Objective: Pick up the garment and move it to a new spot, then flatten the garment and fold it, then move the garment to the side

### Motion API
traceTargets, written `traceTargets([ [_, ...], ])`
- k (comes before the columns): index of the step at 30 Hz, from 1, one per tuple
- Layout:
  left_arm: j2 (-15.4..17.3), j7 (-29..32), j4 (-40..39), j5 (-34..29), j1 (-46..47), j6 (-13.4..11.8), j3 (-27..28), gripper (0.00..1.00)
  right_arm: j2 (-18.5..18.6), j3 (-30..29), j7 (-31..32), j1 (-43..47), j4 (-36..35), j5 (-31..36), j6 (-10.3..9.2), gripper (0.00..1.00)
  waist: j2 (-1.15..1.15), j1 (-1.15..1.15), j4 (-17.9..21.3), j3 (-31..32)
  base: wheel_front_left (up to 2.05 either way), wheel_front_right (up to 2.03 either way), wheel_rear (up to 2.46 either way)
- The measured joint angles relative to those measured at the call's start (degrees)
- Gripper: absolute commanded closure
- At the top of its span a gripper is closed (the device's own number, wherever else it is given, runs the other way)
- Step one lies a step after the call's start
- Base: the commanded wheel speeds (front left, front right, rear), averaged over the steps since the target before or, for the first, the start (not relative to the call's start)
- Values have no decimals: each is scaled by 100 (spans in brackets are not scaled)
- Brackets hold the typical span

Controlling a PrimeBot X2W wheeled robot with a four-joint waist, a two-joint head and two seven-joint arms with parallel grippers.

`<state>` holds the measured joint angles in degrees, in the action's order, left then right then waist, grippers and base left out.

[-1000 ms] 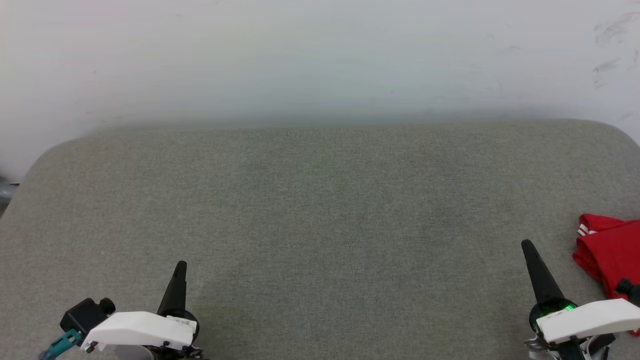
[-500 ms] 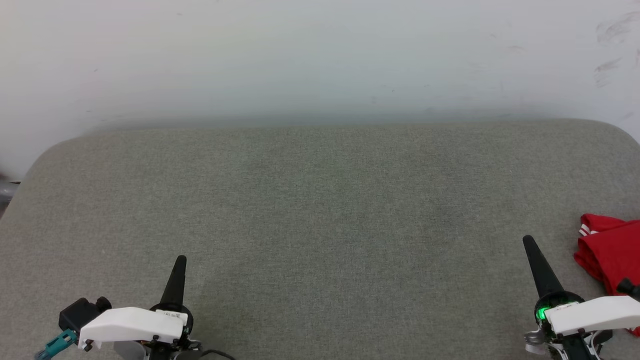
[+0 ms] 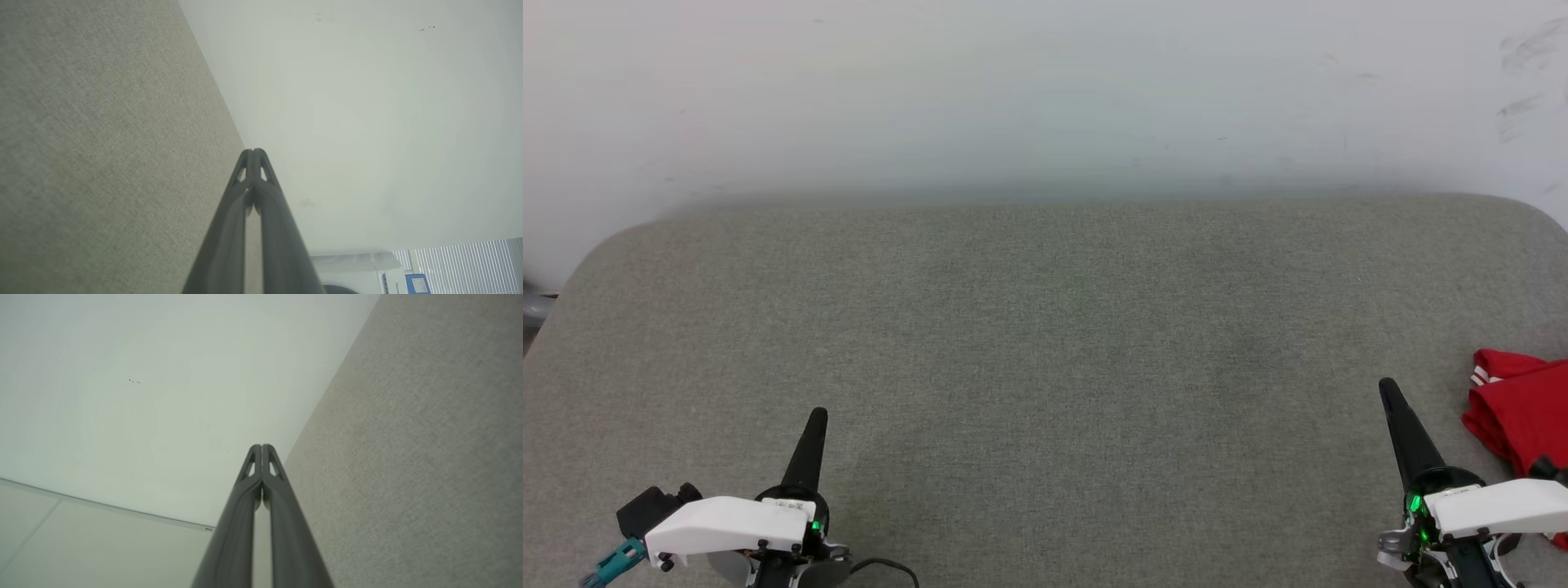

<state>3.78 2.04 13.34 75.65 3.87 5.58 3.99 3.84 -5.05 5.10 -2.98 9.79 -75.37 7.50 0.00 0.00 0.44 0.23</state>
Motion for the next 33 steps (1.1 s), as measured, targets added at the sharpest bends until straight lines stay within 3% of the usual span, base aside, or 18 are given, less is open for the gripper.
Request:
traceTargets([
  [33, -74, 386, 62, 1383, 174, 148, 210, 100, -49, -98, 97, -247, 354, -1421, 0, 100, 0, 0, -36, -34, 0, 0, 0],
])
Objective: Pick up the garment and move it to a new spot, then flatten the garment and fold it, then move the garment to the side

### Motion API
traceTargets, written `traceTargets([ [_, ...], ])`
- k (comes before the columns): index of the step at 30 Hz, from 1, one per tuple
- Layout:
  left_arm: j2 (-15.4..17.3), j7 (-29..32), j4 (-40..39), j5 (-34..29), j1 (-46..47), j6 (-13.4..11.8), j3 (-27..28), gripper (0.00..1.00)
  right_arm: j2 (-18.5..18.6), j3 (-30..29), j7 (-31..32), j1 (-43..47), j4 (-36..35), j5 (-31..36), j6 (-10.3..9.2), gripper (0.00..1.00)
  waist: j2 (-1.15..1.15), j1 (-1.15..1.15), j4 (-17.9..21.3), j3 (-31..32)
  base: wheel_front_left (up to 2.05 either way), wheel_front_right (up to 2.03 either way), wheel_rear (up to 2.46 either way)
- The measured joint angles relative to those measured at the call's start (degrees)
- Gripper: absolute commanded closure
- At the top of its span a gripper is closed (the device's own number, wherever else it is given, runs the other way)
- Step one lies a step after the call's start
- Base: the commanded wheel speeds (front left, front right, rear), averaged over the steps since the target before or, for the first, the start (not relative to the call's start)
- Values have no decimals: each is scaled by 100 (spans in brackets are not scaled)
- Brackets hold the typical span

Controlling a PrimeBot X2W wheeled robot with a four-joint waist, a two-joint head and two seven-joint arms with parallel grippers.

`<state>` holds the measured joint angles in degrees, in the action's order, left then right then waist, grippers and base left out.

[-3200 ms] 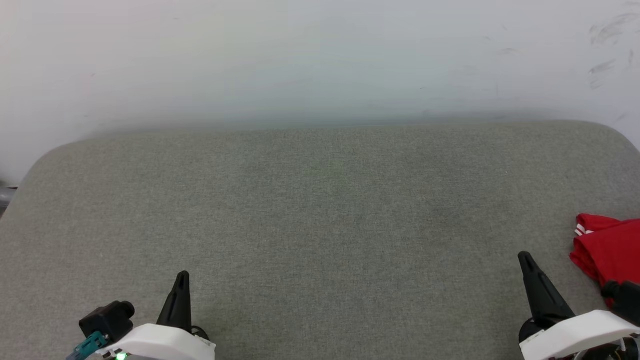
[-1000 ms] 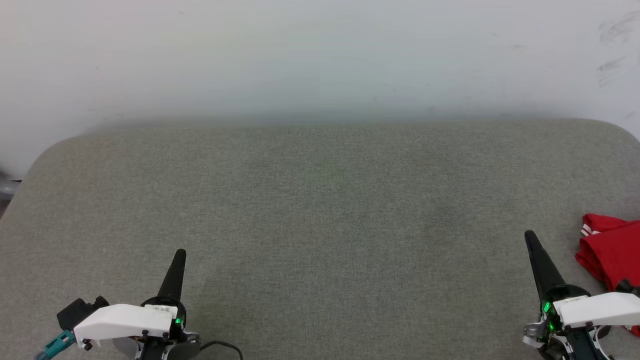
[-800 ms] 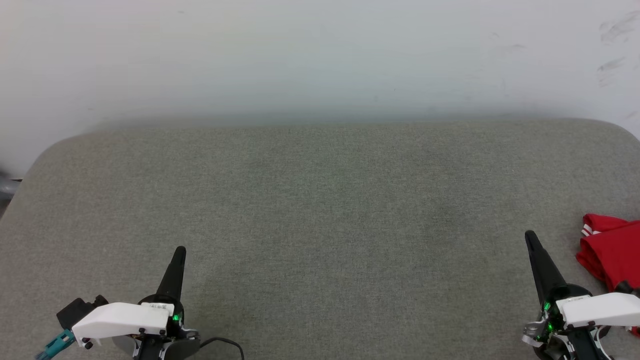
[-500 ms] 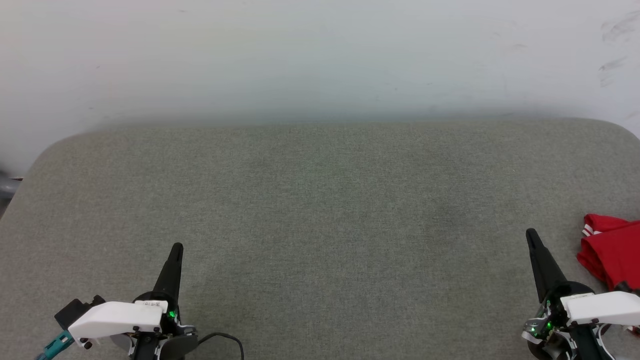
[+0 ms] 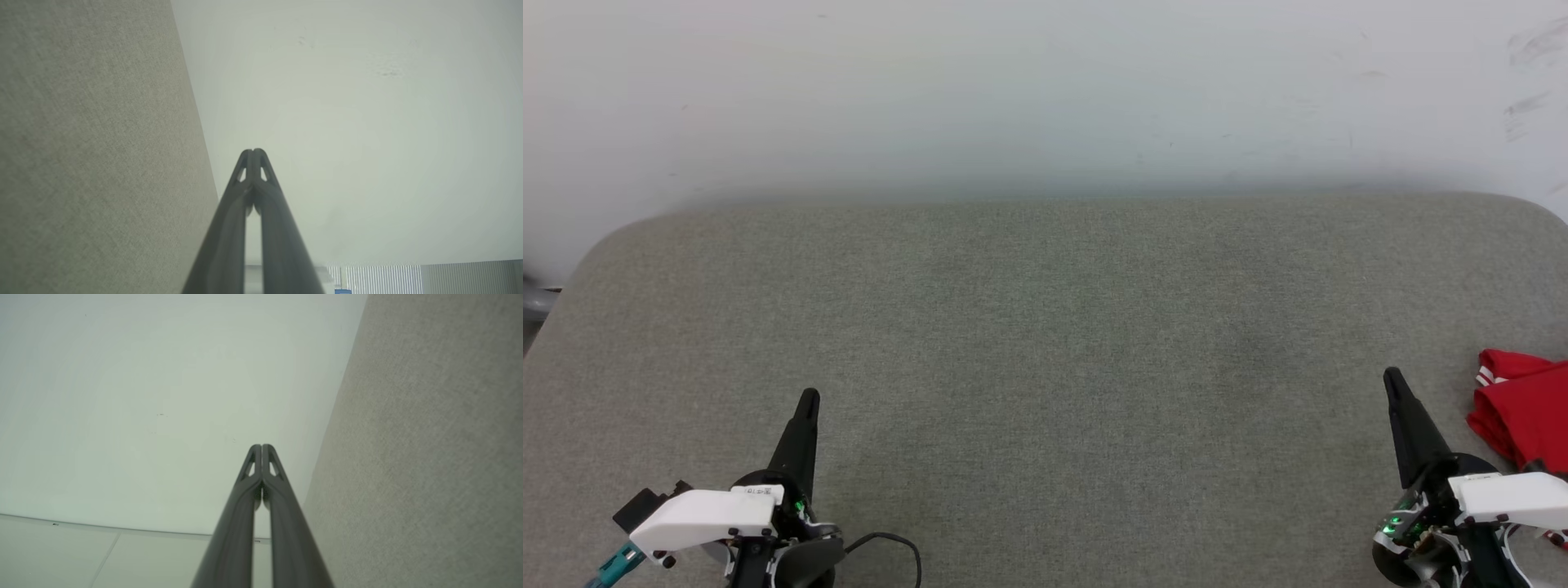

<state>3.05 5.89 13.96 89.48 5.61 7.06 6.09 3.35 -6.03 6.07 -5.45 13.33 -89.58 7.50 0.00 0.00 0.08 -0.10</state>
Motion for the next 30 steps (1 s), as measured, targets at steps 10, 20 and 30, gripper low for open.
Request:
traceTargets([
  [10, -13, 67, 12, 291, 37, 35, 42, 100, -12, -20, 10, -46, 79, -292, 0, 100, 0, 0, -8, -8, 0, 0, 0],
  [20, -14, 67, 13, 291, 40, 36, 43, 100, -15, -25, 11, -47, 79, -292, 0, 100, 0, 0, -9, -8, 0, 0, 0],
  [30, -14, 67, 13, 291, 41, 36, 43, 100, -18, -30, 25, -47, 79, -292, 0, 100, 0, 0, -8, -8, 0, 0, 0],
])
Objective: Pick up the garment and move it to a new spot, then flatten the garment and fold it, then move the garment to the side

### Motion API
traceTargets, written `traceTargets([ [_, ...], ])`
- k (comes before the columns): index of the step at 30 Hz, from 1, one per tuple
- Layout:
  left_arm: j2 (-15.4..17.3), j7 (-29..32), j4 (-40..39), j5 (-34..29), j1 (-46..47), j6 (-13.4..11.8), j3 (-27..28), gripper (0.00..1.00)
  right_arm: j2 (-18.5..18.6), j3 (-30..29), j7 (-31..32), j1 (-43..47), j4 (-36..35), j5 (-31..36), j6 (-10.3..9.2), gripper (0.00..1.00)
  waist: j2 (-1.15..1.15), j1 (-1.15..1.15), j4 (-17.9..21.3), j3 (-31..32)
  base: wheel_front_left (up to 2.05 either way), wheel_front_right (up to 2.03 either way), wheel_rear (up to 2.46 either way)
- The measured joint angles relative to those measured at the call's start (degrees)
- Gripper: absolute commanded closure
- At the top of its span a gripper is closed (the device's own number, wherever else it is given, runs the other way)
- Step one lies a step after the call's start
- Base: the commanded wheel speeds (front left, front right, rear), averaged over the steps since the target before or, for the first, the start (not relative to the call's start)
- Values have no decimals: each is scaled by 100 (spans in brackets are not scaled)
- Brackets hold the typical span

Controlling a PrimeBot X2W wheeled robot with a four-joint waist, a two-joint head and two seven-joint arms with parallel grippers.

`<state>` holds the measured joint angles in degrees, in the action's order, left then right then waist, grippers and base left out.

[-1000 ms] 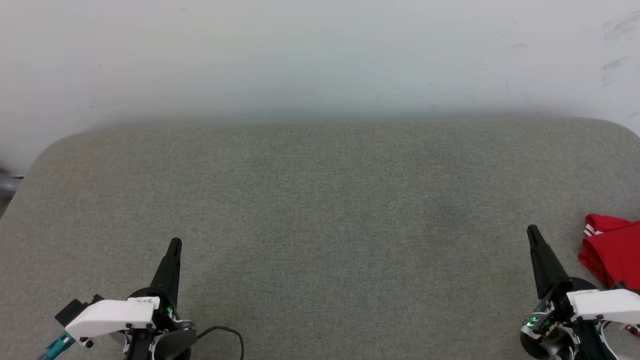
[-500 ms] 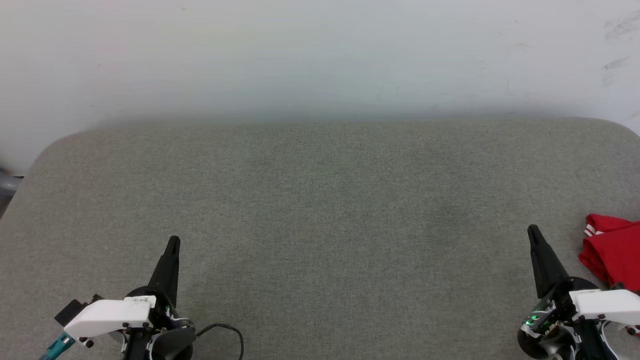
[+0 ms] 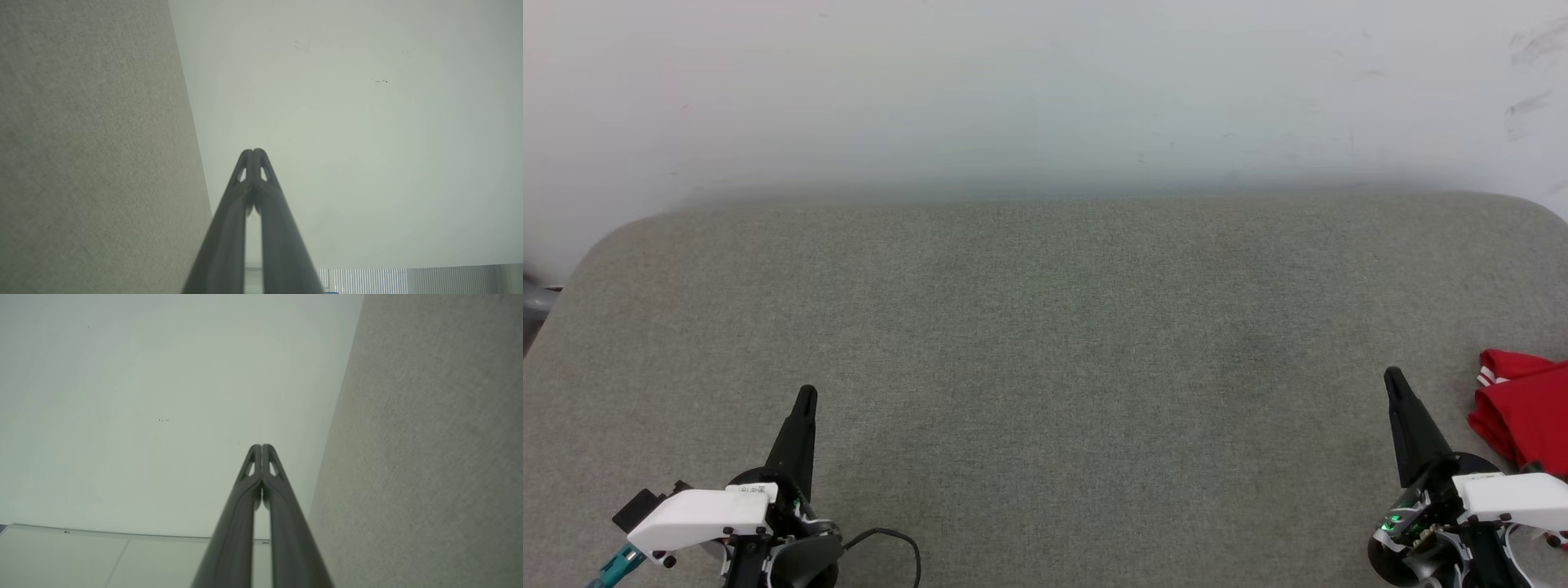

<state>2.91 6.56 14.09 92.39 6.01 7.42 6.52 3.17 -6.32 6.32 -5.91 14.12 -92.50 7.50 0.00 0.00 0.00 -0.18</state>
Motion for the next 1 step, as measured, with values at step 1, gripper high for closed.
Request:
traceTargets([
  [1, 0, 0, 0, 0, 0, 0, 0, 100, 0, 0, 0, 0, 0, 0, 0, 100, 0, 0, 0, 0, 0, 0, 0],
])
